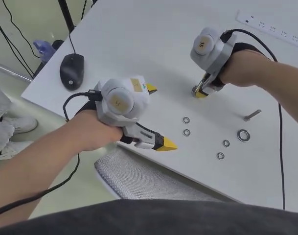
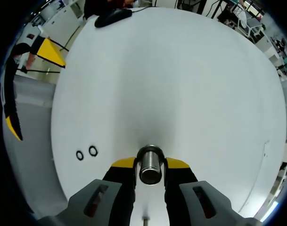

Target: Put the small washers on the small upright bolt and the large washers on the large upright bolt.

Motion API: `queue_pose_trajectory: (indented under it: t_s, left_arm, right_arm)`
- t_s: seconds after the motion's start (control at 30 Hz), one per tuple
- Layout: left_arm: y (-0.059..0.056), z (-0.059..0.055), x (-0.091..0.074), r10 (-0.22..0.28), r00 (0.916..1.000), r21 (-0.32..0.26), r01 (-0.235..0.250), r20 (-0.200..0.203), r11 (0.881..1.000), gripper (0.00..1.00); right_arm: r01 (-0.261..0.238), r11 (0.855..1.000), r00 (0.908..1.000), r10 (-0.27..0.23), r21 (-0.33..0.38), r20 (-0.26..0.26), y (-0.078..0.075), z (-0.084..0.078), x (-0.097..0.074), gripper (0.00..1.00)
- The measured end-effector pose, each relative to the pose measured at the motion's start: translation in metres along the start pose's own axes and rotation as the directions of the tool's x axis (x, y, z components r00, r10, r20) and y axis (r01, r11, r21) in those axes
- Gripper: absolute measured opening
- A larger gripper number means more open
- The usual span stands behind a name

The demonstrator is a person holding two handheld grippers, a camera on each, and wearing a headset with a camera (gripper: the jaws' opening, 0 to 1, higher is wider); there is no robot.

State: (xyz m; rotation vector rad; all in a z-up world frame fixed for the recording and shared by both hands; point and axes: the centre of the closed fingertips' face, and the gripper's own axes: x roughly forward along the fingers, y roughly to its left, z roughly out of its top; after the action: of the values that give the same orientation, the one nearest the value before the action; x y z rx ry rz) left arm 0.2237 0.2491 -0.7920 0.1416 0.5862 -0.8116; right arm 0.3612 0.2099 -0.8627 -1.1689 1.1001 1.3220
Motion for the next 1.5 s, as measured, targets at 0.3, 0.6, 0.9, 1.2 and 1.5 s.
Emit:
queue_pose_trajectory:
  t_s: [0.3,0.6,0.9,1.2,1.5]
  left_arm:
    - [-0.003,0.001,0.001,-0.007,0.9999,-0.001,0.007,-0.008,1.0,0.9]
    - [-0.005,0.004,0.001,-0.013,0.9999,0.006,0.013,-0.007,1.0,0.89]
    - [-0.007,0.004,0.001,-0.014,0.9999,0.008,0.014,-0.01,1.0,0.89]
    - [-0.003,0.004,-0.003,-0.006,1.0,0.003,0.006,-0.008,1.0,0.89]
    - [-0.004,0.007,-0.005,-0.013,0.9999,0.015,0.013,-0.009,1.0,0.89]
  right_arm:
    - [0.004,1.0,1.0,-0.004,0.002,0.0,-0.002,-0.002,0.003,0.22]
    - [0.006,1.0,1.0,-0.006,-0.006,0.002,-0.003,-0.001,0.002,0.24]
    - [0.013,1.0,0.9995,-0.013,-0.007,0.031,-0.004,0.001,-0.01,0.35]
    - [0.01,0.999,0.9982,-0.008,-0.037,0.06,-0.003,0.001,-0.021,0.36]
    - [0.023,0.998,0.9927,-0.017,-0.053,0.12,-0.001,0.004,-0.041,0.35]
